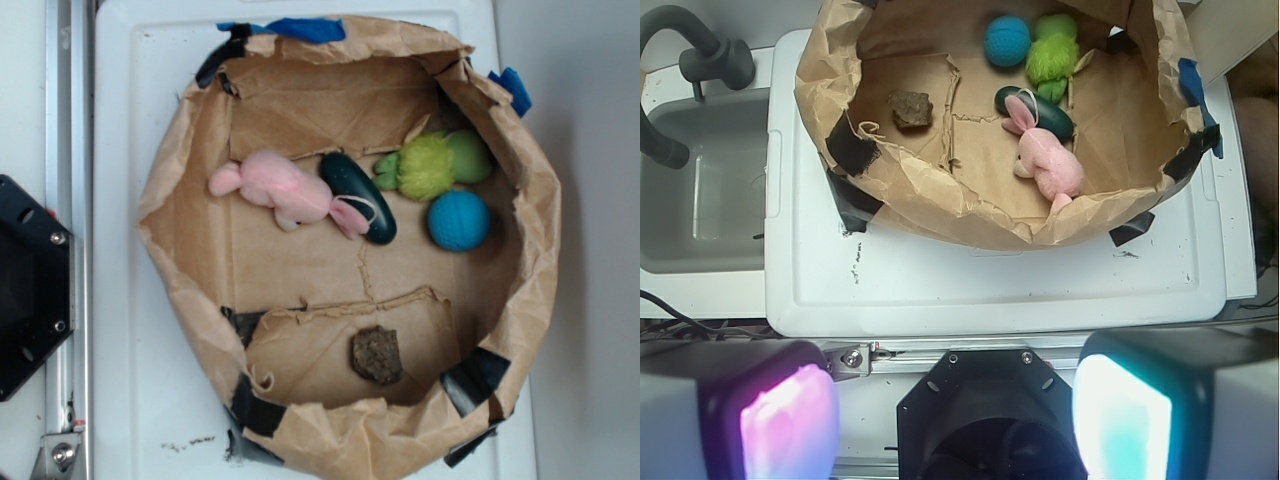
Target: Grab the green animal.
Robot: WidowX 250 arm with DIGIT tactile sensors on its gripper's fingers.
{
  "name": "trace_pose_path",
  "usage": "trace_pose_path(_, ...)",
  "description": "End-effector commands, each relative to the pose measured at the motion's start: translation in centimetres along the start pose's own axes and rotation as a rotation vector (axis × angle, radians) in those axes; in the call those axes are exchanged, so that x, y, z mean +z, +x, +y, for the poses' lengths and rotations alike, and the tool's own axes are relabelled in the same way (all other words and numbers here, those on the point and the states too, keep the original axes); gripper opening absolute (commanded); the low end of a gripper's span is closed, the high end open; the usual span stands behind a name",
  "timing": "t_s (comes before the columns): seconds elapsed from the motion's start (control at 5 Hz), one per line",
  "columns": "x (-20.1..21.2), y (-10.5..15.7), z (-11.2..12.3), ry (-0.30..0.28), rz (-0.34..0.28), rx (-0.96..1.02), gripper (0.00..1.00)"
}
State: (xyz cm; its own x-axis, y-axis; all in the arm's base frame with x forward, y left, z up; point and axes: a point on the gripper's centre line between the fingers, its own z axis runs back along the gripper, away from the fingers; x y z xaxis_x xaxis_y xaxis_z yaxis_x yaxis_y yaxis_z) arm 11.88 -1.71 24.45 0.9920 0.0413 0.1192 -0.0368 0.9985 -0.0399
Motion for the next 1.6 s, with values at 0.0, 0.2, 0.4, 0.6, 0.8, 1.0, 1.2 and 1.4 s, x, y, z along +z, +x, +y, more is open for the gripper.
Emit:
trace_pose_path(0.0, 0.0, 0.0, 0.0, 0.0, 0.0, 0.0, 1.0)
trace_pose_path(0.2, -1.7, 4.3, 1.2, -0.032, -0.031, -0.021, 1.0)
trace_pose_path(0.4, -3.9, 9.1, 3.5, -0.032, -0.027, 0.019, 1.0)
trace_pose_path(0.6, -6.2, 13.2, 4.4, -0.022, -0.051, -0.012, 1.0)
trace_pose_path(0.8, -8.6, 15.1, 4.8, -0.014, -0.065, -0.013, 1.0)
trace_pose_path(1.0, -11.5, 15.3, 4.4, 0.013, -0.096, -0.033, 1.0)
trace_pose_path(1.2, -13.1, 14.7, 4.7, 0.031, -0.084, -0.057, 1.0)
trace_pose_path(1.4, -13.9, 15.1, 5.5, 0.026, -0.074, -0.042, 1.0)
